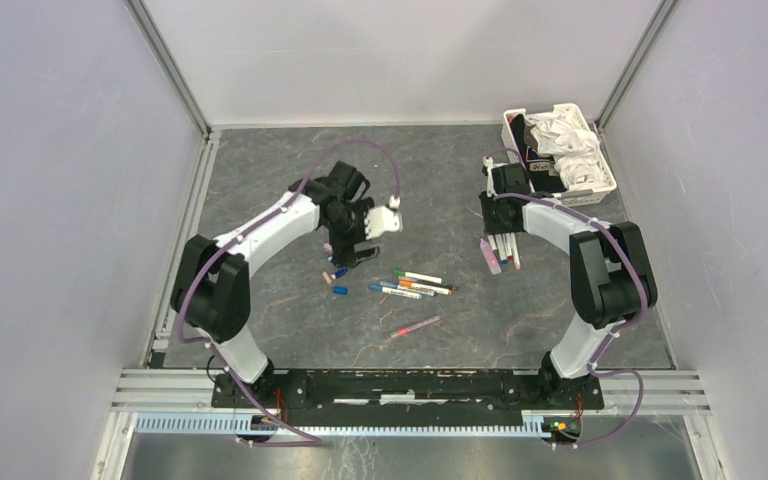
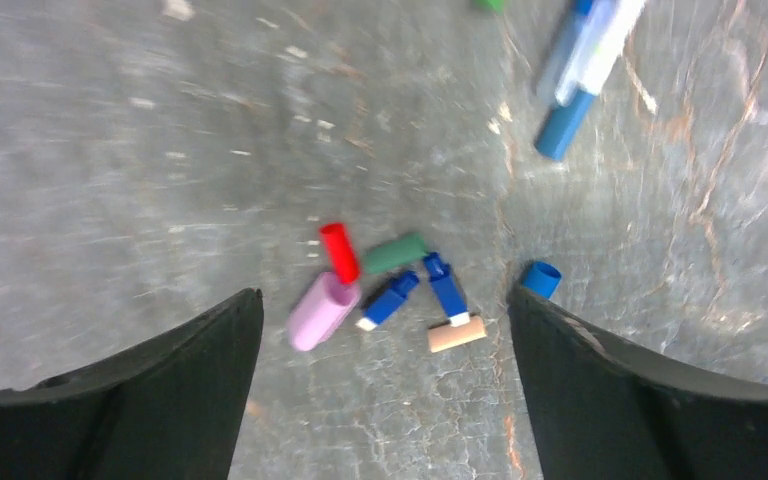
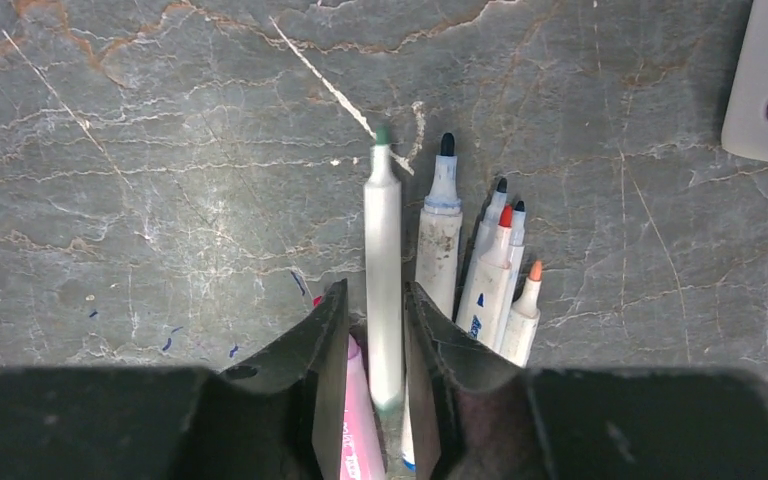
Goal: Open the pen caps
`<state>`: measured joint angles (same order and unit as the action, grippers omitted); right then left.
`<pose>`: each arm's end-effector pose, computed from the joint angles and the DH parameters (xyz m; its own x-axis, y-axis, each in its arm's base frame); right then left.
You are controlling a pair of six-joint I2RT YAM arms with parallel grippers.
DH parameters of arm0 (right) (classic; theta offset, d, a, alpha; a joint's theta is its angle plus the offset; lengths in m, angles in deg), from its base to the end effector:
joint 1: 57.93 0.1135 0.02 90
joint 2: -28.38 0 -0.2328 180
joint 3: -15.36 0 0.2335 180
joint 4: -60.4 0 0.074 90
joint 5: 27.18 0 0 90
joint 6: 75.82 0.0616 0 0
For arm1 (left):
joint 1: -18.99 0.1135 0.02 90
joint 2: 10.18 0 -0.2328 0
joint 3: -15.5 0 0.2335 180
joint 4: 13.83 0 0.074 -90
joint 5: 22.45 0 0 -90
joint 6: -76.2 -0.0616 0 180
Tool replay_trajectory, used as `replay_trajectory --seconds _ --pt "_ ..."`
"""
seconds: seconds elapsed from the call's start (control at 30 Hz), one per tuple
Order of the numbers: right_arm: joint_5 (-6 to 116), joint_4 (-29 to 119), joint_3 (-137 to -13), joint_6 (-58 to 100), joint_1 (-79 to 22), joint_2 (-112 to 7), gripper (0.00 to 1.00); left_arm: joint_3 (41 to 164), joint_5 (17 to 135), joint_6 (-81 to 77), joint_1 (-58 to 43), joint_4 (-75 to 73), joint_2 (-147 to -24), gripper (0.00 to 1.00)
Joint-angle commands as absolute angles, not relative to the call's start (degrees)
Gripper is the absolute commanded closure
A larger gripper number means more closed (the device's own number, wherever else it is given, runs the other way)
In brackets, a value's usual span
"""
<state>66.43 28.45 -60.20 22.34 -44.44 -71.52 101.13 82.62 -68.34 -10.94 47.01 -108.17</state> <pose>0.3393 0.0774 0.1339 -0.8289 -0.0532 -0.5568 -0.0820 0.9963 0.0269 0.2685 -0.1731 0.1663 -0.0358 0.9282 -0.3704 0.9930 0.0747 0.0910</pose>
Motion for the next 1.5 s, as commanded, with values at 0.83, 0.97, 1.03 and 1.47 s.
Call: replay_trajectory --seconds 0.83,0.97,1.03,1.47 --pt "56.5 30.0 -58.7 7.7 -18.7 -65.2 0.54 127.5 80.1 -45.3 -8.8 63.1 -89.0 0.01" --pt "57.0 30.0 -57.7 7.7 -18.4 -66.7 0.56 127.7 80.7 -46.6 -8.9 66.6 -91.7 0.00" --pt "57.1 30.2 -57.2 7.7 -18.2 -67.2 0.57 127.1 80.9 -46.9 -9.0 67.6 -92.4 0.00" --pt "56.6 32.1 -55.6 8.5 -18.2 -70.6 0.59 119.9 78.9 -49.2 -9.2 67.9 -91.6 0.00"
